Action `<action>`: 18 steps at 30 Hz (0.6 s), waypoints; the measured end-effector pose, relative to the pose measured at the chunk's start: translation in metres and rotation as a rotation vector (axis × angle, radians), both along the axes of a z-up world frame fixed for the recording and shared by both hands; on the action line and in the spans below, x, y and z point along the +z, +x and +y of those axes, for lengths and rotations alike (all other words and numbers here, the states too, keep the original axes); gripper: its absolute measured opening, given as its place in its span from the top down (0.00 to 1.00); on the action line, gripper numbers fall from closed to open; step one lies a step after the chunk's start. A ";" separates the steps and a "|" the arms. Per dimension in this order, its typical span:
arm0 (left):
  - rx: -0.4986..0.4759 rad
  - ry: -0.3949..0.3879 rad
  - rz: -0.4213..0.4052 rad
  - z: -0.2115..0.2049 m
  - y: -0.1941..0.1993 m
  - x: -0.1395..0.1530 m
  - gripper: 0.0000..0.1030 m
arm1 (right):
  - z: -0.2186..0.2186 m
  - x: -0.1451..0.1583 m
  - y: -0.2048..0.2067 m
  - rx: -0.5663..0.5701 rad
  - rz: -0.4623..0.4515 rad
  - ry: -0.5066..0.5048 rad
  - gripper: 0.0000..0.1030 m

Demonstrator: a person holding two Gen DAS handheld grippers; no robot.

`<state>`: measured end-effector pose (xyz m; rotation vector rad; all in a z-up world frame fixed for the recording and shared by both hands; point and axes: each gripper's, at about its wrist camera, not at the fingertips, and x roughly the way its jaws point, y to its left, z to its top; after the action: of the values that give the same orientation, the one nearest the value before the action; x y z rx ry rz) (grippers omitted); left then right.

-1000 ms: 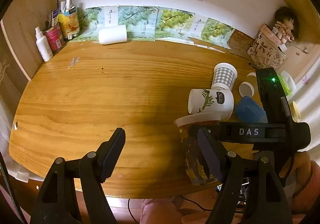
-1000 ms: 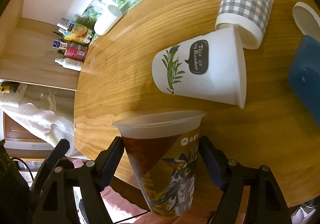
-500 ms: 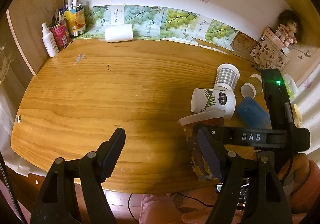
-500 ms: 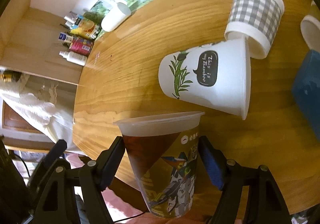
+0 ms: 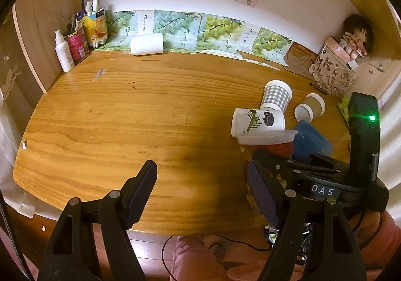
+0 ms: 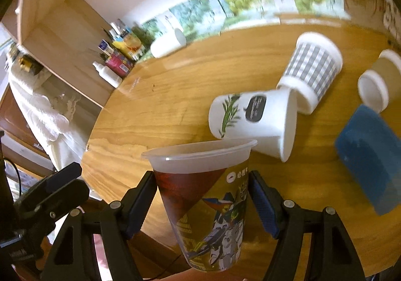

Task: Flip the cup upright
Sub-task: 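Lower the brown cup rim up toward the desk with the right gripper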

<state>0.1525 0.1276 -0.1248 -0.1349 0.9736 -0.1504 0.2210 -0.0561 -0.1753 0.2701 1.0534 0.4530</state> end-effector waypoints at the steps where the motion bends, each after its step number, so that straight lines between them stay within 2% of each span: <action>1: 0.000 0.000 -0.002 -0.001 -0.001 0.000 0.24 | -0.002 0.002 -0.002 -0.002 -0.025 -0.007 0.28; 7: 0.003 0.008 -0.012 -0.004 -0.012 0.004 0.24 | -0.010 0.012 -0.021 -0.027 -0.203 -0.045 0.28; 18: 0.046 0.033 -0.025 0.001 -0.033 0.006 0.24 | -0.005 0.018 -0.039 -0.054 -0.460 -0.106 0.28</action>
<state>0.1194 0.1283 -0.1190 -0.1254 0.9467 -0.0935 0.1820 -0.0610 -0.1573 0.0917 0.6159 0.3858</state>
